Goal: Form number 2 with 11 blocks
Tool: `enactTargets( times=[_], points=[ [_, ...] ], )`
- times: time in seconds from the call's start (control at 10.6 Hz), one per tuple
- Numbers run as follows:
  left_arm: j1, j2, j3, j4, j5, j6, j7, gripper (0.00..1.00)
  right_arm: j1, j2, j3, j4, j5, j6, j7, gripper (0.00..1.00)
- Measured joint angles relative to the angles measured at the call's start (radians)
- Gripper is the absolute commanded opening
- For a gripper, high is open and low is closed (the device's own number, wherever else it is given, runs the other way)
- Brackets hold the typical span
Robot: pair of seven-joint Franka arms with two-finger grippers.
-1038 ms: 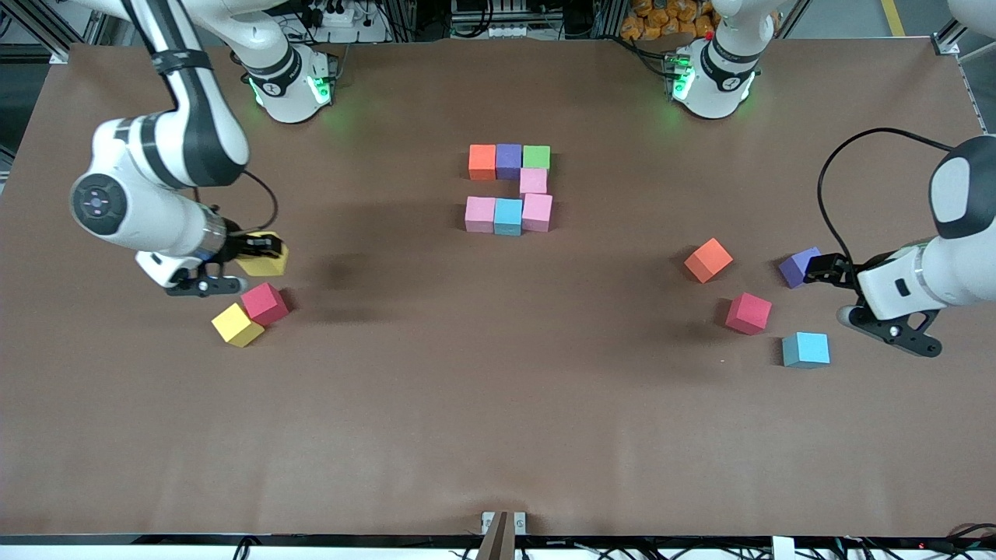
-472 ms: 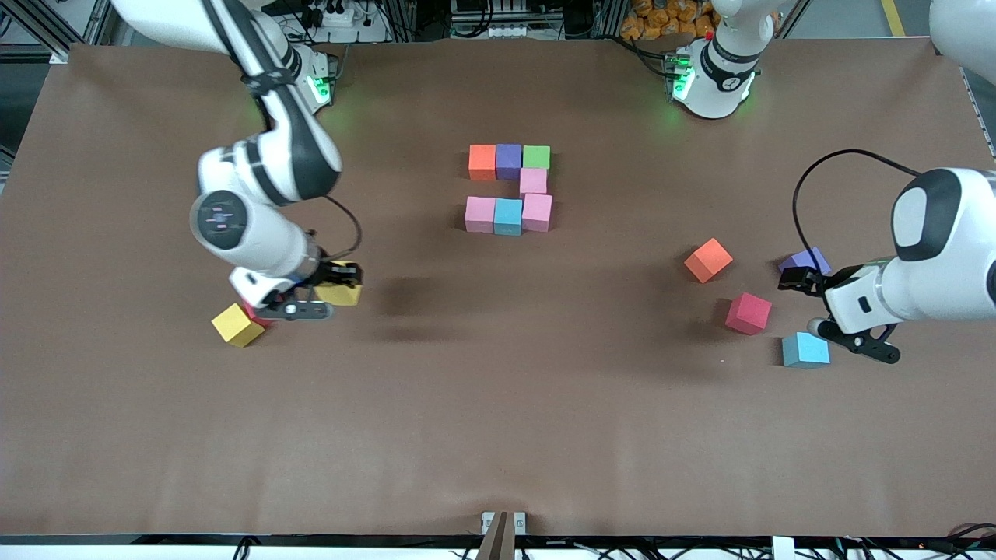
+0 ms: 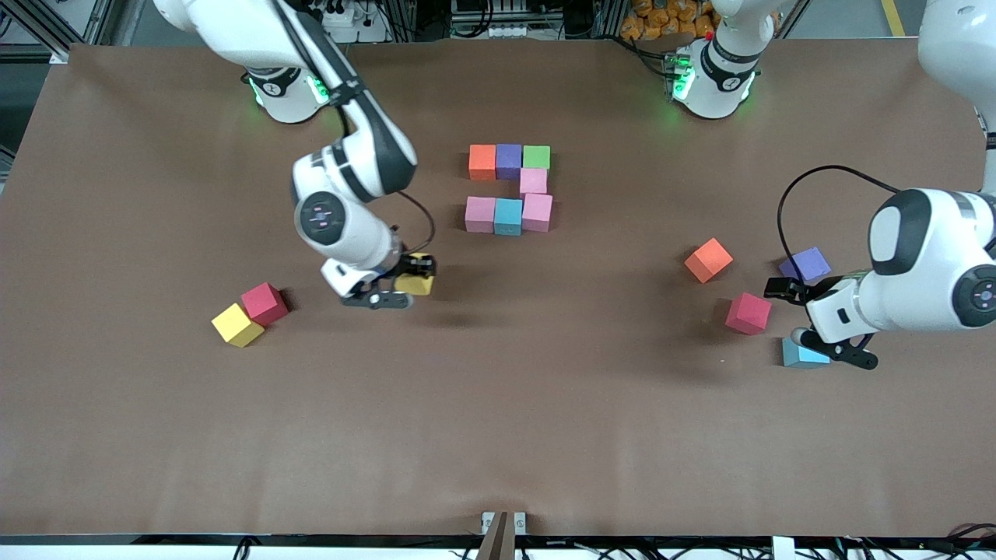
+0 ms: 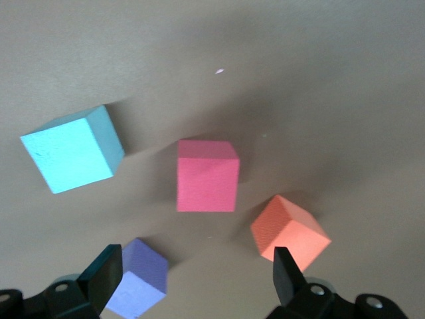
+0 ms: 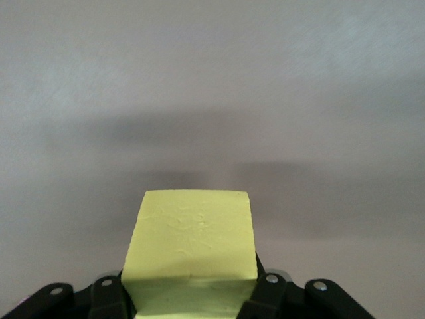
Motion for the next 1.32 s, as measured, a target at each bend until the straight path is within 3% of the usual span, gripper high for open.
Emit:
enactTargets(
  times=[0.38,0.66,1.32],
  points=[
    [-0.017,0.0,-0.004,-0.058,0.041,0.081,-0.057,1.0,0.099,0.131,0.002,0.104,0.004,-0.001,0.102,0.4],
    [-0.015,0.001,-0.003,-0.125,0.041,0.156,-0.086,1.0,0.112,0.206,0.021,0.149,0.031,-0.01,0.108,0.4],
    [-0.016,0.02,-0.003,-0.143,0.041,0.18,-0.131,1.0,0.136,0.223,0.035,0.169,0.106,-0.097,0.108,0.39]
  ],
)
